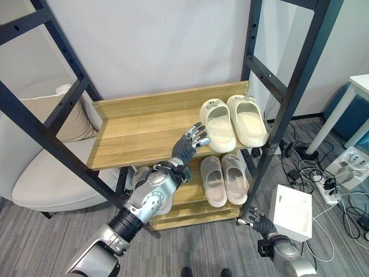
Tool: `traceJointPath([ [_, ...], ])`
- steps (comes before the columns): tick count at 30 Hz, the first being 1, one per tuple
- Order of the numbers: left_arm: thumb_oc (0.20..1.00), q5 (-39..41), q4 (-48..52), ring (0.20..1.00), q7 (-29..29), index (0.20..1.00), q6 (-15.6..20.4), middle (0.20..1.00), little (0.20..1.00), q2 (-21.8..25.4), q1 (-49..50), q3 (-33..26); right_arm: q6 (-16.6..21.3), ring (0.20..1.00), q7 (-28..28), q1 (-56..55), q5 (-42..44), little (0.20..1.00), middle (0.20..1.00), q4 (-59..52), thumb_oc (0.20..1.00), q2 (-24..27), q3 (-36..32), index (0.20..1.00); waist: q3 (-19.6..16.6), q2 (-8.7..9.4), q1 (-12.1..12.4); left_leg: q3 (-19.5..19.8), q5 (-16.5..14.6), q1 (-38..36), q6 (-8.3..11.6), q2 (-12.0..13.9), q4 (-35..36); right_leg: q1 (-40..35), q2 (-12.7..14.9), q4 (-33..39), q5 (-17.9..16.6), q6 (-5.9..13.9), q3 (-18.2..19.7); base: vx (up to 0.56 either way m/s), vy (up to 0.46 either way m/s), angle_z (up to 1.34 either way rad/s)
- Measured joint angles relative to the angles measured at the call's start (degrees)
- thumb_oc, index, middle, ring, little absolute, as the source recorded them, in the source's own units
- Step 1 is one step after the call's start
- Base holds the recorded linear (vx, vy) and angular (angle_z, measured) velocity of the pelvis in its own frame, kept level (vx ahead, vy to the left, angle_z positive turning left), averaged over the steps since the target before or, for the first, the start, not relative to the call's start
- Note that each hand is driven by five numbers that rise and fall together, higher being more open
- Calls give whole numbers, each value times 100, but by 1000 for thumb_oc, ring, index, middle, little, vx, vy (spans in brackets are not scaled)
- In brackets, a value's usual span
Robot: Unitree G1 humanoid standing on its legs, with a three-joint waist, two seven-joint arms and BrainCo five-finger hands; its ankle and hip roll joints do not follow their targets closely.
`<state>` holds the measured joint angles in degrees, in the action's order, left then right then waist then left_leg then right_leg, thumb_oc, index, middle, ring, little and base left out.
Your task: Arrange the slippers neatly on the shoe rack.
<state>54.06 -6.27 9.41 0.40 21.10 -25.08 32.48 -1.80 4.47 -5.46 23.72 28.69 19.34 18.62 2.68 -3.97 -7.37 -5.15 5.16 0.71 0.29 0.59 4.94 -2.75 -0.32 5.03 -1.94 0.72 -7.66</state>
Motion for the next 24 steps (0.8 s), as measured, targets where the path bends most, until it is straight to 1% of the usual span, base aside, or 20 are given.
traceJointPath([
  [8,1000,-129,52,1000,56,1000,-20,1000,1000,-126,1,54,0,1000,-12,-39,-5,1000,1000,-12,1000,-29,94,1000,16,-36,40,3,-2,2,1,-3,-5,1,3,0,7,0,6,0,0,0],
  [12,1000,-842,43,1000,180,1000,-61,1000,1000,-210,0,-39,2,1000,-2,-36,-6,1000,1000,-11,1000,-33,90,1000,17,-38,56,5,-2,4,1,-3,-2,0,2,0,9,1,-9,0,0,0],
  [13,1000,-1082,22,1000,213,1000,-64,1000,1000,-303,0,-136,4,1000,5,-21,-5,1000,1000,-10,1000,-35,90,1000,17,-39,71,7,-2,5,1,-2,2,-2,1,0,10,0,-11,0,0,0],
  [15,1000,-1250,-40,1000,381,1000,-50,1000,1000,-447,1,-388,7,1000,41,48,-5,1000,1000,-7,1000,-48,89,1000,14,-48,83,15,-1,10,2,0,3,-28,-3,-1,8,-1,-13,0,0,0],
  [16,1000,-1247,-98,1000,465,1000,-40,1000,1000,-558,3,-620,12,1000,59,87,-5,1000,1000,-8,1000,-52,89,1000,16,-46,73,18,1,10,2,3,-6,-24,-7,-1,6,-3,-9,0,0,0],
  [17,1000,-1248,-80,1000,647,1000,53,1000,1000,-590,-2,-852,27,1000,94,107,-5,1000,1000,-11,1000,-52,83,1000,17,-43,70,46,5,9,6,6,-27,-12,-11,-1,8,-5,-38,-11,14,4],
  [19,1000,-1249,207,1000,748,1000,102,1000,1000,-551,58,-1125,39,1000,141,104,-5,1000,1000,-12,1000,-47,81,1000,23,-40,88,82,7,17,9,6,-27,-17,-16,-1,9,-6,-48,-1,11,4],
  [20,1000,-1253,417,1000,776,1000,207,1000,1000,-525,92,-1230,47,1000,151,90,-5,1000,1000,-11,1000,-41,79,1000,31,-33,90,97,9,20,9,7,-28,-34,-20,-1,9,-7,-57,2,26,14],
  [21,1000,-1263,743,1000,804,1000,442,1000,1000,-477,87,-1279,58,1000,170,51,-5,1000,1000,-9,1000,-33,76,1000,36,-21,120,135,11,10,13,7,-28,-36,-18,-1,11,-7,-101,2,26,16],
  [22,1000,-1267,869,1000,789,1000,472,1000,1000,-446,94,-1285,73,1000,163,44,-5,1000,1000,-3,1000,-30,73,1000,37,-18,141,137,11,10,13,6,-27,-42,-16,-1,12,-8,-122,3,33,15],
  [23,1000,-1278,1433,1000,598,1000,612,1000,1000,-273,208,-1277,180,1000,112,27,-5,1000,1000,16,1000,-31,58,1000,45,-11,150,138,10,15,13,4,-28,-39,-15,-1,27,1,-137,2,25,5],
  [24,1000,-1291,1596,1000,520,1000,671,1000,1000,-234,229,-1274,183,1000,105,15,-5,1000,1000,16,1000,-29,48,1000,46,-8,176,143,10,13,13,4,-28,-45,-14,-1,30,6,-144,1,34,4],
])
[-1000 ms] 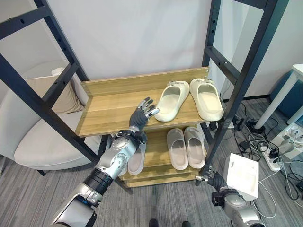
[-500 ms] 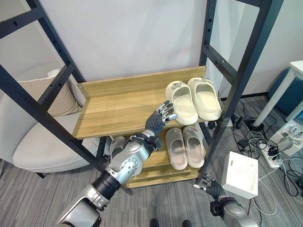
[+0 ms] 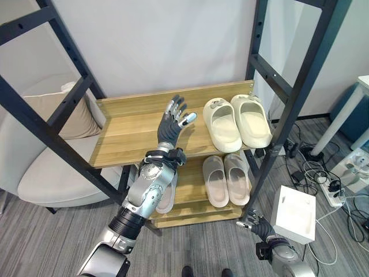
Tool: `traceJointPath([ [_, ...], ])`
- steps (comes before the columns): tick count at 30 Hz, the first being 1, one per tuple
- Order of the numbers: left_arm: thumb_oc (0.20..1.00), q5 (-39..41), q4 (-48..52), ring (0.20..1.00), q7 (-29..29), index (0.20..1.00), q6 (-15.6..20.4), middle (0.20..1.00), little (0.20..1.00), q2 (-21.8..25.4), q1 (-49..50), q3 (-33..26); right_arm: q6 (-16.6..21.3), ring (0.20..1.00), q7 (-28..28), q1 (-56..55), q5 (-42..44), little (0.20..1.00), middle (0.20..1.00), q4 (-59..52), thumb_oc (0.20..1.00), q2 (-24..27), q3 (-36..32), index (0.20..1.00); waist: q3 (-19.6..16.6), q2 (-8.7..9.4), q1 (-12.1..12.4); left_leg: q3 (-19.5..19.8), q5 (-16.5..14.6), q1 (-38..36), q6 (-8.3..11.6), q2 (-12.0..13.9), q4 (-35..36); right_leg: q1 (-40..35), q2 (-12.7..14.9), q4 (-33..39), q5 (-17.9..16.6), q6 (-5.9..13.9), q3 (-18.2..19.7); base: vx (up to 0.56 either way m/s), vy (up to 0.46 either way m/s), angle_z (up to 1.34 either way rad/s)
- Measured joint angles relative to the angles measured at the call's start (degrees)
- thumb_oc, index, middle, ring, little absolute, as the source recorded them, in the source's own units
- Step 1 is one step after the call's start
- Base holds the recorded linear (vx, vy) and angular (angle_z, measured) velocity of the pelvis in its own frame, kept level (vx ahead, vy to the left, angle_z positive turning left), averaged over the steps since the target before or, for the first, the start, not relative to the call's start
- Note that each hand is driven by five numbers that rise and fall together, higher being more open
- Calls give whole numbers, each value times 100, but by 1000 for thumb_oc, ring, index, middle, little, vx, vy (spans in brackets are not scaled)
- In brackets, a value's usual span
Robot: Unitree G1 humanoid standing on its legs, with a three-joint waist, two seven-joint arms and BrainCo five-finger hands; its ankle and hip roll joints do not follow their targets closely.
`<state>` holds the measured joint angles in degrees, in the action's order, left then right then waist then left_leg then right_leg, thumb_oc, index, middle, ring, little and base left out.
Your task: Arrange the slippers neatly on the shoe rack.
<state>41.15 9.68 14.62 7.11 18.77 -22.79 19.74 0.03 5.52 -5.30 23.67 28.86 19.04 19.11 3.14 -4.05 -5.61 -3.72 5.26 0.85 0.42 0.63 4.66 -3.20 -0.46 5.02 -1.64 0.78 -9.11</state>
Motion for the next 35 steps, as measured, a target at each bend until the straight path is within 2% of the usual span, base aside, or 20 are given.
traceJointPath([
  [2,1000,-2,854,1000,-467,1000,82,1000,1000,246,89,109,59,1000,-126,-15,-3,1000,1000,53,1000,1,-15,1000,27,42,54,17,2,-10,-1,-4,-1,-58,2,-2,-20,-30,-21,-2,22,6],
  [6,1000,-20,1495,1000,-1227,1000,112,1000,1000,612,135,527,80,1000,-274,13,-16,1000,1000,266,1000,-17,-12,1000,39,66,152,38,2,-24,0,-11,1,-79,7,-1,-29,-44,-38,-4,18,3],
  [7,1000,-216,1640,1000,-1440,1000,86,1000,1000,1007,164,785,83,1000,-338,50,-91,1000,1000,406,1000,-56,1,1000,42,72,162,51,1,-28,0,-10,1,-86,4,-1,-27,-41,-44,-8,34,0],
  [8,1000,-258,1693,1000,-1559,1000,86,1000,1000,1112,261,976,79,1000,-344,72,-134,1000,1000,479,1000,-86,1,1000,44,74,162,61,0,-30,2,-9,7,-89,2,-1,-17,-26,-47,-7,33,2],
  [9,1000,-263,1621,1000,-1776,1000,99,1000,1000,1112,447,1128,77,1000,-345,81,-180,1000,1000,533,1000,-102,9,1000,47,79,173,73,-2,-38,1,-13,34,-94,5,0,12,17,-48,-9,44,2],
  [11,1000,-442,1083,1000,-2126,1000,-170,1000,1000,983,859,1547,79,1000,-376,176,-250,1000,1000,725,1000,-206,23,1000,60,76,183,79,-8,-77,-2,-21,36,-99,11,1,34,5,-46,-7,45,4],
  [13,1000,-775,568,1000,-2387,1000,-406,1000,1000,1174,1043,1812,81,1000,-411,213,-255,1000,1000,711,1000,-245,19,1000,68,69,186,91,-46,-69,60,-19,37,-91,8,1,33,-2,-43,-12,40,1],
  [16,1000,-1130,6,1000,-2622,1000,-536,1000,1000,1344,1615,1801,83,1000,-455,182,-353,1000,1000,699,1000,-228,9,1000,58,39,172,79,-49,-71,56,-18,36,-86,8,1,34,-2,-34,-9,48,-3],
  [18,1000,-1519,-563,1000,-2701,1000,-505,1000,1000,1284,2173,1584,81,1000,-490,125,-406,1000,1000,675,1000,-219,-8,1000,56,36,174,58,-47,-82,36,-19,37,-88,10,1,36,-5,-25,-3,44,-7],
  [21,1000,-2011,-1754,1000,-2519,1000,-543,1000,1000,822,2882,957,81,1000,-498,12,-408,1000,1000,537,1000,-203,-90,1000,60,42,159,24,-38,-102,11,-17,35,-94,10,1,43,-6,2,-3,16,-5],
  [22,1000,-2049,-2354,1000,-2276,1000,-669,1000,1000,587,3123,601,85,1000,-516,-337,-410,1000,1000,46,1000,-168,-292,1000,92,79,181,8,-36,-96,9,-12,26,-93,11,2,52,-11,1,-9,3,6],
  [24,1000,-2158,-2581,1000,-2102,1000,-639,1000,1000,489,3316,328,90,1000,-582,-415,-408,1000,1000,-41,1000,-103,-420,1000,110,129,209,14,-40,-96,8,-12,35,-99,11,1,65,-3,-9,-3,0,3],
  [26,1000,-2152,-3102,1000,-1729,1000,-610,1000,1000,18,3267,-178,122,1000,-533,-471,-401,1000,1000,-52,1000,-87,-689,1000,97,118,195,21,-47,-109,-2,-29,36,-118,26,2,67,2,-27,0,0,0],
  [30,1000,-1949,-4226,1000,-1263,1000,-662,1000,1000,-487,3136,-230,129,1000,-399,-471,-307,1000,1000,5,1000,-96,-902,1000,71,218,171,36,-48,-109,-5,-30,37,-121,25,2,70,6,-32,-1,5,1],
  [35,1000,-1811,-4213,1000,-1060,1000,-683,1000,1000,-538,3147,-201,130,1000,-250,-473,-221,1000,1000,12,1000,-127,-880,1000,97,282,166,28,-51,-112,-10,-31,38,-117,26,2,62,3,-10,0,0,0],
])
